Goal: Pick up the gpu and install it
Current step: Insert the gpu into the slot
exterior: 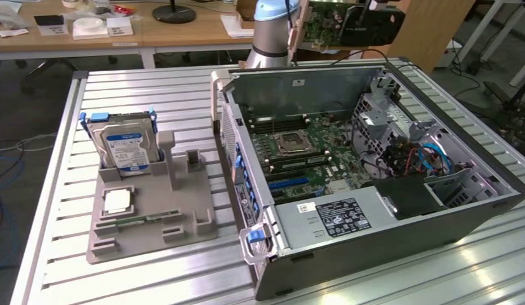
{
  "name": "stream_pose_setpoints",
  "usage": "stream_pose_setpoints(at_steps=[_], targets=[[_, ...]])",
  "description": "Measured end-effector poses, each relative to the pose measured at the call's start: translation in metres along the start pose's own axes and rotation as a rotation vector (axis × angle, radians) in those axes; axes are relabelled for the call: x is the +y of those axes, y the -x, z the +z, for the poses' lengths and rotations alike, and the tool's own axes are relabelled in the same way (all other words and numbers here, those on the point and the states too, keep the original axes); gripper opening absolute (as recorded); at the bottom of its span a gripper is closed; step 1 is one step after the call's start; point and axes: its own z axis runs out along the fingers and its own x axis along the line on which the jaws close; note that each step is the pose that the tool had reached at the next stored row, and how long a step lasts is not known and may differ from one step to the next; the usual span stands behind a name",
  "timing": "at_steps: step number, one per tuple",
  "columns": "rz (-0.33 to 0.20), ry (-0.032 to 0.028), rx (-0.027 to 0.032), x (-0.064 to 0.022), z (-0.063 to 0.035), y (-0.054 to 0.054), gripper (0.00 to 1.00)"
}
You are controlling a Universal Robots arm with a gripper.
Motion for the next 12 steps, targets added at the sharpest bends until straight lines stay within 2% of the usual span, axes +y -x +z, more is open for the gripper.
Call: stream_pose_setpoints(at_steps=[12], targets=[[0.000,0.0000,0.0001,0.0000,0.0218,-0.001,0.27]])
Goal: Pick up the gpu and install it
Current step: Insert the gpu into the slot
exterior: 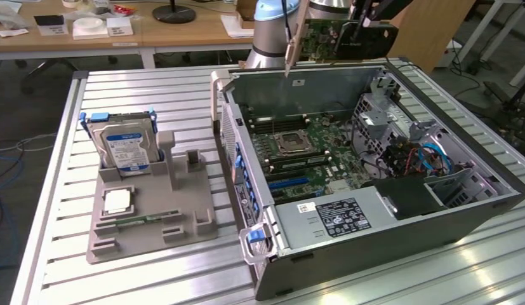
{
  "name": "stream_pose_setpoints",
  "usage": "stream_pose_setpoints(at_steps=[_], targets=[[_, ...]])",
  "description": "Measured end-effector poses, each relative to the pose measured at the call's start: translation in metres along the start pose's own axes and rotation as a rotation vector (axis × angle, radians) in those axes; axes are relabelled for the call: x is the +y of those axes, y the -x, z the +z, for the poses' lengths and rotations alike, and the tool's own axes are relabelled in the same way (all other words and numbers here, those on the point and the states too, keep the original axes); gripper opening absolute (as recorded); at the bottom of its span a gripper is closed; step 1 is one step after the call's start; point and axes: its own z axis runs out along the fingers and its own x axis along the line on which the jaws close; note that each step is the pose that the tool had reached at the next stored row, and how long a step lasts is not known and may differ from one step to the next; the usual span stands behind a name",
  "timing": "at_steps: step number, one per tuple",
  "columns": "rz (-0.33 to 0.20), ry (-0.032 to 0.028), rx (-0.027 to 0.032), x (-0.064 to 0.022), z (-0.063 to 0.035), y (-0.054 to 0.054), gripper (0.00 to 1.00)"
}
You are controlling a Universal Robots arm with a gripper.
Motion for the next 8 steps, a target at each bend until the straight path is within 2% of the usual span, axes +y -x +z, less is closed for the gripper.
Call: stream_pose_setpoints(at_steps=[8], targets=[[0.000,0.0000,-0.0001,0.0000,0.0146,-0.001,0.27]])
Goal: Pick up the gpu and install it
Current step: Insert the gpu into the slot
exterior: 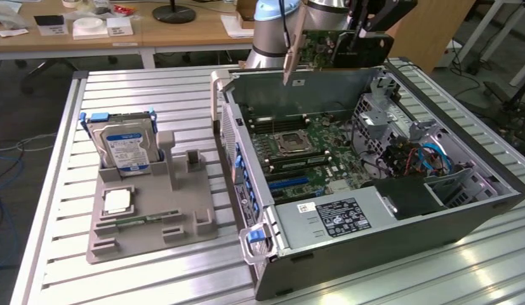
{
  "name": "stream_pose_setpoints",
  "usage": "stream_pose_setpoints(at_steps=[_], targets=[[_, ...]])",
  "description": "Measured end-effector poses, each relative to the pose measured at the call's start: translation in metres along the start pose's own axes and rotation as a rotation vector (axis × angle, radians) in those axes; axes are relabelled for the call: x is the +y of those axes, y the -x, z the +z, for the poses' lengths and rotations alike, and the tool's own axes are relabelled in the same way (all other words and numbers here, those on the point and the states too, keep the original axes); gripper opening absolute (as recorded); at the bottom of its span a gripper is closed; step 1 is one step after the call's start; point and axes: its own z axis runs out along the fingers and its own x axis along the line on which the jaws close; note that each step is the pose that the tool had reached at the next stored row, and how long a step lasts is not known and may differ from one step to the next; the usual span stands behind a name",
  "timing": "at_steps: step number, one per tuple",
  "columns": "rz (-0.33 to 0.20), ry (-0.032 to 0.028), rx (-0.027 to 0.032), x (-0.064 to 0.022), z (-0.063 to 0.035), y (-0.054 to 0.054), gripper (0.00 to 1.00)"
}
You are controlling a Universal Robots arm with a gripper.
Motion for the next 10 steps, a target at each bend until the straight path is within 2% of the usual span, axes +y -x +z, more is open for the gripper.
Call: stream_pose_setpoints(at_steps=[10], targets=[[0.000,0.0001,-0.0019,-0.0001,0.0182,-0.001,0.27]])
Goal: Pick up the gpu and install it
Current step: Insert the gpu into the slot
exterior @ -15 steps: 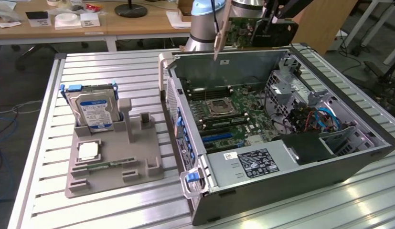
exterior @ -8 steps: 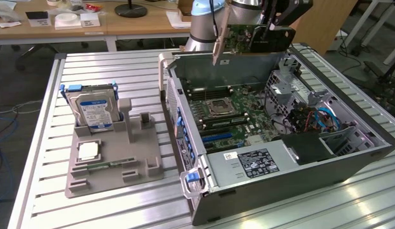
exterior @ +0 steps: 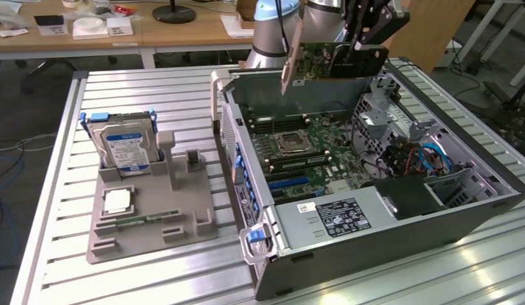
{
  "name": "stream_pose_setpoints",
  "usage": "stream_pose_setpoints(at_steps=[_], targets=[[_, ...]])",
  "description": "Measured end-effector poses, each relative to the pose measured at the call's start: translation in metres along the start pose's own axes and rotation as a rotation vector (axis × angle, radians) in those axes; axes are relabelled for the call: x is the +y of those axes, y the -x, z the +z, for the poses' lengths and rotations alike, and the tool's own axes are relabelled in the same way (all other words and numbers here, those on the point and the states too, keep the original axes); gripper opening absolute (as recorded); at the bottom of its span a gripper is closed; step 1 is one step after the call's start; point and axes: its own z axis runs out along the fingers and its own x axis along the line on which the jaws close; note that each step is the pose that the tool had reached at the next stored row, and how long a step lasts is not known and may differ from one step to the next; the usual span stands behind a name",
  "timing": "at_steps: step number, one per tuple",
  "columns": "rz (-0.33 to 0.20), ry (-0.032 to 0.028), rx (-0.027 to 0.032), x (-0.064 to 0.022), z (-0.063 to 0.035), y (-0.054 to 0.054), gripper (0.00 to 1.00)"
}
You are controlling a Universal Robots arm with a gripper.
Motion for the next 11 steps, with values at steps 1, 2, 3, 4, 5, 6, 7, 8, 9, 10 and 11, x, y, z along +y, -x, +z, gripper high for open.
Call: stream_pose_setpoints(at_steps=[1,2,3,4,5,6,7,8,9,10,11], targets=[[0.000,0.0000,-0.0001,0.0000,0.0018,0.000,0.27],[0.000,0.0000,-0.0001,0.0000,0.0036,0.000,0.27],[0.000,0.0000,-0.0002,0.0000,0.0054,0.000,0.27],[0.000,0.0000,-0.0004,0.0000,0.0072,0.000,0.27],[0.000,0.0000,-0.0008,0.0000,0.0091,0.000,0.27],[0.000,-0.0001,-0.0010,0.0000,0.0109,-0.001,0.27],[0.000,0.0000,-0.0010,0.0000,0.0127,-0.001,0.27],[0.000,0.0000,-0.0009,0.0000,0.0146,-0.001,0.27],[0.000,0.0000,-0.0010,0.0000,0.0163,-0.001,0.27],[0.000,0.0001,-0.0009,0.0000,0.0181,-0.001,0.27],[0.000,0.0000,-0.0009,0.0000,0.0199,-0.001,0.27]])
